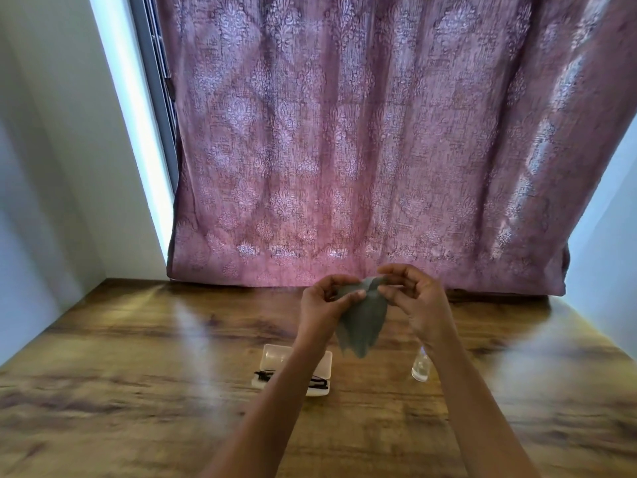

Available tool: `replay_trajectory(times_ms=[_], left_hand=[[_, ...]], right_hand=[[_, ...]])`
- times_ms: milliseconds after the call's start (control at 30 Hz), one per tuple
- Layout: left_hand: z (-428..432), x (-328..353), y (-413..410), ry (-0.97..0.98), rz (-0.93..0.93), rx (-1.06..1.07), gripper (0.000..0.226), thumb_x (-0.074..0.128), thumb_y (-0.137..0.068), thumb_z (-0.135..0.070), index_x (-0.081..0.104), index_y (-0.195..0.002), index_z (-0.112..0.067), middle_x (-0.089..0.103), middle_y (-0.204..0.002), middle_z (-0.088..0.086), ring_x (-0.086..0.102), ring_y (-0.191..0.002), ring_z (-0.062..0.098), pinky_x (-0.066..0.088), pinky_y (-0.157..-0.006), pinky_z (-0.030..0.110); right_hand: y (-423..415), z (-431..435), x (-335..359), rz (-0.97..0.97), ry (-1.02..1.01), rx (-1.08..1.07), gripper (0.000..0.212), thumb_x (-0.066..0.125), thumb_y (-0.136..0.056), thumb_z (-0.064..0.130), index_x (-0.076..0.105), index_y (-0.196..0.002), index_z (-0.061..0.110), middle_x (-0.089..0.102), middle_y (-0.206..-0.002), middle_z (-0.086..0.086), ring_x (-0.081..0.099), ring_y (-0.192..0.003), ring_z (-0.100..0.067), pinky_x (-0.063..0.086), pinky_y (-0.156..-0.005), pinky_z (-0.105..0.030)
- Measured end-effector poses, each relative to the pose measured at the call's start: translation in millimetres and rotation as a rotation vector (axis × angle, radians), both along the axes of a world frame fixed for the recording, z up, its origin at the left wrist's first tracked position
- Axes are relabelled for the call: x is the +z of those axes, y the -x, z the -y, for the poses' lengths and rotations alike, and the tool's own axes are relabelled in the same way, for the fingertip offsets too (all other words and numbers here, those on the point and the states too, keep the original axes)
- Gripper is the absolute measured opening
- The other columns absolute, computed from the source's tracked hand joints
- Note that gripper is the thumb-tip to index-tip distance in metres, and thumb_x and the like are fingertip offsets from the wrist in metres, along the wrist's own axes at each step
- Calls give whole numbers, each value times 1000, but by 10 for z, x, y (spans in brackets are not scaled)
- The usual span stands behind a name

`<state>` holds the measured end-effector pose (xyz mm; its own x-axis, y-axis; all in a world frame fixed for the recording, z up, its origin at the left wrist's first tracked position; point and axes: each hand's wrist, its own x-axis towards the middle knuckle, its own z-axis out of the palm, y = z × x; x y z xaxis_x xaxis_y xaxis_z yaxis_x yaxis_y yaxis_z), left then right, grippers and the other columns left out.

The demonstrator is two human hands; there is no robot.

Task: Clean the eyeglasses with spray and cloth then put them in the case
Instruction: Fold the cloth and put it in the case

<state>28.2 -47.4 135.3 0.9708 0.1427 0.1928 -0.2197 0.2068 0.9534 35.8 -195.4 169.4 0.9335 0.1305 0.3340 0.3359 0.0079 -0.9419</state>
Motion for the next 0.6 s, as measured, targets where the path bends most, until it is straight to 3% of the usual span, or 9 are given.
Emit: replay_trajectory(times_ms=[100,167,267,400,467,600], left_hand=[[-33,25,-6,98,-58,-107,56,77,-61,-13,57,-113,-23,71,-84,7,63,-84,19,49,-75,28],[-41,38,-5,164,-108,-188,59,73,-63,-9,53,-117,-20,68,-77,1,61,-80,15,50,-71,26],[-48,48,-6,228,-139,-239,48,70,-63,-8,61,-110,-11,62,-93,6,59,-86,15,54,-68,21],[-50,58,20,266,-69,-178,16,64,-74,2,68,-82,-12,69,-75,-3,60,-79,10,50,-66,19],[-53,63,36,206,16,-126,18,63,-75,5,68,-76,-12,70,-69,-6,62,-72,7,51,-62,18],[-42,69,50,-20,189,51,16,66,-76,6,69,-78,-9,71,-68,-8,64,-71,3,50,-64,14]], right_hand=[[-14,23,25,48,86,21,51,61,-79,-10,58,-110,31,70,-94,-5,66,-91,-10,51,-84,-20],[-16,33,50,53,128,40,53,62,-79,-6,56,-115,33,71,-99,-5,65,-96,-10,48,-88,-21],[11,31,90,64,167,51,44,66,-78,-1,61,-105,33,71,-99,-4,65,-95,-12,49,-87,-24],[28,26,84,15,65,40,31,69,-74,-2,67,-95,21,71,-88,-9,66,-88,-18,52,-83,-27],[26,25,78,-11,33,30,28,70,-73,-3,67,-92,18,69,-83,-9,65,-84,-17,53,-81,-29],[15,3,100,-38,-27,49,33,66,-74,-7,66,-92,20,67,-82,-5,64,-81,-13,54,-69,-17]])
